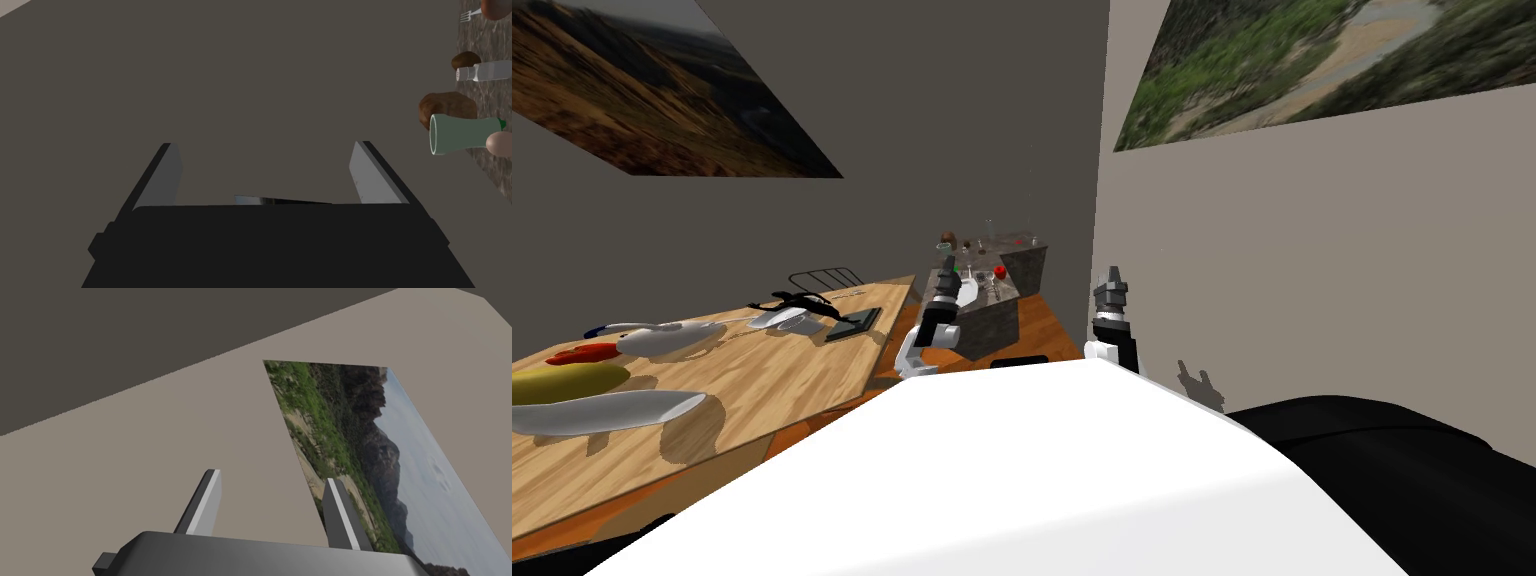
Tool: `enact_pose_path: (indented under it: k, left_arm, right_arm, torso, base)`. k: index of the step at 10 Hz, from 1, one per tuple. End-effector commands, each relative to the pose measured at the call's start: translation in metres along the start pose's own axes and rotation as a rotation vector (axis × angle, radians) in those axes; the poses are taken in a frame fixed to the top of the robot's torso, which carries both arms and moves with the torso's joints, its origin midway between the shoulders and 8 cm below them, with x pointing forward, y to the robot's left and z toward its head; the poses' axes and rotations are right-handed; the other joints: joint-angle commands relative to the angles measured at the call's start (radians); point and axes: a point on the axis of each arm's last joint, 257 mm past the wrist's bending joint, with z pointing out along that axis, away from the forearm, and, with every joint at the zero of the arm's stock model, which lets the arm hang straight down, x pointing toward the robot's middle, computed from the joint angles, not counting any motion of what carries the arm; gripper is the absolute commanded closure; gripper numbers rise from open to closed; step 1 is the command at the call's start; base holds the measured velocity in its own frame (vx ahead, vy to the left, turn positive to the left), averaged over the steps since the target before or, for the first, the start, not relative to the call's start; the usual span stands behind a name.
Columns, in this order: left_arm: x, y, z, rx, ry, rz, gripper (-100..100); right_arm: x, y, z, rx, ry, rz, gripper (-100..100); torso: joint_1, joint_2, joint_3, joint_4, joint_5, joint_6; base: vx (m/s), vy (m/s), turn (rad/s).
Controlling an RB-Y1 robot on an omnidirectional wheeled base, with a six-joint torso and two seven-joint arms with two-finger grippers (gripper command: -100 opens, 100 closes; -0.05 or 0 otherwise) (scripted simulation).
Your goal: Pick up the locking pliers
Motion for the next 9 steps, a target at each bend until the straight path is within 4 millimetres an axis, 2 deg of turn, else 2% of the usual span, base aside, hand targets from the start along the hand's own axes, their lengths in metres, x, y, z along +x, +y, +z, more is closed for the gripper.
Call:
enact_pose_path:
  k: [1, 2, 3, 4, 5, 6, 7, 8, 9]
  left_arm:
    - [0.002, 0.004, 0.008, -0.016, 0.007, -0.008, -100]
    - [0.006, 0.018, 0.019, -0.053, 0.019, -0.022, -100]
    - [0.007, 0.017, 0.021, -0.054, 0.019, -0.022, -100]
    - [0.010, 0.032, 0.030, -0.097, 0.029, -0.038, -100]
    - [0.011, 0.030, 0.034, -0.096, 0.030, -0.038, -100]
    - [0.014, 0.046, 0.041, -0.137, 0.038, -0.054, -100]
    - [0.016, 0.044, 0.047, -0.142, 0.040, -0.055, -100]
    - [0.018, 0.059, 0.053, -0.181, 0.045, -0.073, -100]
    - [0.020, 0.059, 0.059, -0.191, 0.049, -0.073, -100]
  right_arm:
    - [0.000, 0.000, 0.000, 0.000, 0.000, 0.000, 0]
    - [0.000, 0.000, 0.000, 0.000, 0.000, 0.000, 0]
    - [0.000, 0.000, 0.000, 0.000, 0.000, 0.000, 0]
    - [0.000, 0.000, 0.000, 0.000, 0.000, 0.000, 0]
    - [0.000, 0.000, 0.000, 0.000, 0.000, 0.000, 0]
    - [0.000, 0.000, 0.000, 0.000, 0.000, 0.000, 0]
    - [0.000, 0.000, 0.000, 0.000, 0.000, 0.000, 0]
    - [0.000, 0.000, 0.000, 0.000, 0.000, 0.000, 0]
    - [0.000, 0.000, 0.000, 0.000, 0.000, 0.000, 0]
  torso:
    - [0.000, 0.000, 0.000, 0.000, 0.000, 0.000]
    - [0.000, 0.000, 0.000, 0.000, 0.000, 0.000]
    - [0.000, 0.000, 0.000, 0.000, 0.000, 0.000]
    - [0.000, 0.000, 0.000, 0.000, 0.000, 0.000]
    - [0.000, 0.000, 0.000, 0.000, 0.000, 0.000]
    - [0.000, -0.001, 0.000, 0.000, 0.000, 0.000]
    - [0.000, -0.001, 0.000, 0.000, 0.000, 0.000]
    - [0.000, -0.001, 0.000, 0.000, 0.000, 0.000]
    - [0.000, -0.001, 0.000, 0.000, 0.000, 0.000]
  base:
    - [-0.046, -0.019, -0.005]
    - [-0.051, -0.019, -0.005]
    - [-0.043, -0.014, -0.004]
    - [-0.048, -0.018, -0.004]
    - [-0.041, -0.013, 0.000]
    - [-0.042, -0.015, -0.004]
    - [-0.036, -0.014, 0.000]
    - [-0.044, -0.016, 0.000]
    - [-0.038, -0.013, 0.001]
